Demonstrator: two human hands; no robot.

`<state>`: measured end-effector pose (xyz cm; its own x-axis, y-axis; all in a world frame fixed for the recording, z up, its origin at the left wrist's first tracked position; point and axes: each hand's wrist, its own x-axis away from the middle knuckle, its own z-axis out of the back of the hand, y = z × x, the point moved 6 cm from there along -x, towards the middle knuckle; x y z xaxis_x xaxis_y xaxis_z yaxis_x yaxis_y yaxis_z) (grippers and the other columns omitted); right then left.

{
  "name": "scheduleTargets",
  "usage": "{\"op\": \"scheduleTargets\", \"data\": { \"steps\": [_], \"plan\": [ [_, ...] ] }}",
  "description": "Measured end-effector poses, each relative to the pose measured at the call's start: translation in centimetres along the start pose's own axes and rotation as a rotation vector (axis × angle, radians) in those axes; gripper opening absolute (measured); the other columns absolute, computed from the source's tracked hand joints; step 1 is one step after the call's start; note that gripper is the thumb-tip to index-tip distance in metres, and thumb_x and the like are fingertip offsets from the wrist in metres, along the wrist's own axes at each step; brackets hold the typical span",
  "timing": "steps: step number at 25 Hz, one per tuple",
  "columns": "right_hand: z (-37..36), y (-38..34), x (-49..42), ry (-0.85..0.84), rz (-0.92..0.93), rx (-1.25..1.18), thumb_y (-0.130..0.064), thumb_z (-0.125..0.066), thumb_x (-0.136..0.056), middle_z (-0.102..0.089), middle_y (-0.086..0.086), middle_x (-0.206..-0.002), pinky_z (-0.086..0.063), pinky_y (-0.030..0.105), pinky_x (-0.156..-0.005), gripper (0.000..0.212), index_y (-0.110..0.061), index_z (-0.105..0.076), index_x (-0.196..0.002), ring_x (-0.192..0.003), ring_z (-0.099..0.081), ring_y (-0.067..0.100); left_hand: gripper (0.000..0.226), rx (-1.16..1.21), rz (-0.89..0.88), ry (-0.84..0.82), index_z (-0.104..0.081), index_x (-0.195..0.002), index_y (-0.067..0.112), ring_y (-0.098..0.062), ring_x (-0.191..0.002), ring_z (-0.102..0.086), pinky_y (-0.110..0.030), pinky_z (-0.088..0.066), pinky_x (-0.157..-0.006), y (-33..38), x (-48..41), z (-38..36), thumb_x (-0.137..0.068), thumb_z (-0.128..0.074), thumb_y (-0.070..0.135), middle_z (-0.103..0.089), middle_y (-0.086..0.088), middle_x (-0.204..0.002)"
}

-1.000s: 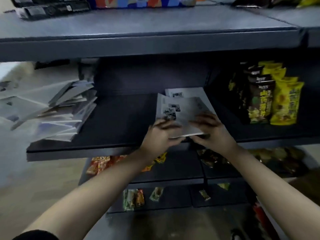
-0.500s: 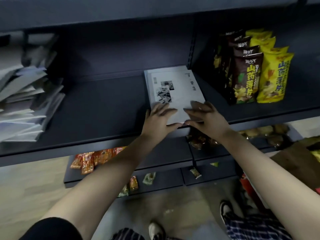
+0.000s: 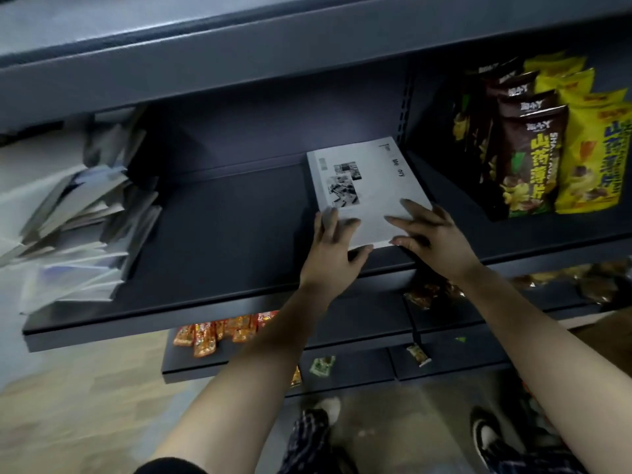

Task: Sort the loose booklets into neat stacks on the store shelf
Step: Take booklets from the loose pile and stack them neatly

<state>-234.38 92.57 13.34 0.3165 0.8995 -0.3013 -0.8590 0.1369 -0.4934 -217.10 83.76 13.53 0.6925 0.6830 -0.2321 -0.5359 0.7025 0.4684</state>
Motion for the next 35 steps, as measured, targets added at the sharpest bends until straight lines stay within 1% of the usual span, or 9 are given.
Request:
{"op": "scheduleTargets", "data": {
  "steps": [2, 6, 10, 16, 20, 22, 25, 29, 35],
  "plan": [
    [0.4, -0.5, 0.2, 0.042, -0.021, 0.023, -0.06, -0.048, -0.079, -0.039, -0.014, -0.145, -0.04, 0.046, -0.103, 0.048, -0.044, -0.056, -0.123, -0.136, -0.034, 0.029, 0.052, -0.006, 0.002, -0.034, -0.039, -0.141, 0.022, -0.036, -0.145, 0.0, -0.051, -0.03, -0.11, 0.0, -0.2, -0.2, -0.094, -0.048, 0.043, -0.009, -0.007, -0.159],
    [0.7, -0.5, 0.1, 0.082, -0.083, -0.055, -0.047, -0.069, -0.075, -0.044, -0.009, -0.143, -0.042, 0.041, -0.103, 0.045, -0.039, -0.061, -0.119, -0.133, -0.039, 0.023, 0.051, 0.005, 0.004, -0.045, -0.037, -0.141, 0.023, -0.036, -0.145, 0.001, -0.052, -0.028, -0.111, -0.3, -0.3, -0.3, -0.094, -0.05, 0.04, -0.006, -0.009, -0.158],
    [0.8, -0.3, 0.4, 0.066, -0.141, -0.028, -0.051, -0.068, -0.075, -0.032, 0.0, -0.151, -0.035, 0.031, -0.106, 0.052, -0.037, -0.058, -0.124, -0.137, -0.033, 0.017, 0.061, 0.08, 0.112, -0.055, -0.032, -0.143, 0.026, -0.034, -0.144, -0.009, -0.046, -0.027, -0.112, -1.0, -0.6, 0.0, -0.09, -0.054, 0.045, -0.002, -0.01, -0.158],
    [0.8, -0.5, 0.1, 0.082, -0.163, -0.061, -0.072, -0.045, -0.077, -0.044, 0.002, -0.141, -0.044, 0.033, -0.102, 0.061, -0.034, -0.059, -0.123, -0.128, -0.046, 0.018, 0.056, -0.073, 0.027, -0.034, -0.035, -0.142, 0.016, -0.039, -0.142, -0.01, -0.045, -0.013, -0.117, 0.0, -0.7, 0.3, -0.094, -0.048, 0.042, -0.007, -0.021, -0.155],
    [0.9, -0.6, 0.3, 0.15, -0.137, -0.037, -0.054, -0.046, -0.089, -0.055, 0.008, -0.129, -0.046, 0.031, -0.096, 0.044, -0.025, -0.065, -0.116, -0.119, -0.053, 0.023, 0.054, -0.124, -0.025, -0.053, -0.038, -0.14, 0.016, -0.043, -0.141, -0.009, -0.052, -0.013, -0.115, 0.1, -0.4, -0.2, -0.094, -0.045, 0.043, -0.012, -0.02, -0.155],
    [1.2, -1.5, -0.5, 0.213, -0.162, 0.098, -0.049, -0.036, -0.091, -0.064, 0.015, -0.111, -0.046, 0.04, -0.093, 0.051, -0.012, -0.07, -0.1, -0.108, -0.057, 0.033, 0.057, -0.164, -0.046, -0.071, -0.039, -0.139, 0.016, -0.047, -0.139, -0.012, -0.056, -0.014, -0.114, 0.2, -0.3, 0.0, -0.092, -0.041, 0.048, -0.015, -0.02, -0.154],
    [1.7, -5.0, -2.5, 0.351, -0.138, 0.253, -0.037, -0.037, -0.088, -0.066, 0.015, -0.107, -0.04, 0.047, -0.097, 0.046, -0.005, -0.069, -0.079, -0.108, -0.052, 0.04, 0.056, -0.264, -0.099, -0.098, -0.042, -0.138, 0.018, -0.047, -0.14, -0.012, -0.056, -0.014, -0.114, -0.2, -0.1, 2.0, -0.092, -0.04, 0.049, -0.019, -0.018, -0.154],
    [-0.4, -12.3, -5.3, 0.413, 0.045, 0.053, -0.034, -0.046, -0.086, -0.068, 0.007, -0.108, -0.046, 0.043, -0.087, 0.033, -0.015, -0.072, -0.089, -0.102, -0.057, 0.038, 0.05, -0.369, -0.22, 0.096, -0.064, -0.112, 0.007, -0.044, -0.13, -0.039, -0.054, -0.03, -0.108, -1.2, 0.0, 8.4, -0.085, -0.039, 0.041, -0.048, -0.024, -0.137],
    [-2.5, -22.4, -8.4, 0.458, 0.175, -0.057, -0.032, -0.052, -0.084, -0.068, 0.005, -0.112, -0.047, 0.04, -0.089, 0.029, -0.017, -0.073, -0.096, -0.101, -0.06, 0.033, 0.044, -0.469, -0.021, 0.215, -0.057, -0.122, 0.005, -0.04, -0.133, -0.037, -0.045, -0.025, -0.112, -5.2, 1.7, 16.5, -0.081, -0.052, 0.02, -0.047, -0.023, -0.137]
  ]
}}
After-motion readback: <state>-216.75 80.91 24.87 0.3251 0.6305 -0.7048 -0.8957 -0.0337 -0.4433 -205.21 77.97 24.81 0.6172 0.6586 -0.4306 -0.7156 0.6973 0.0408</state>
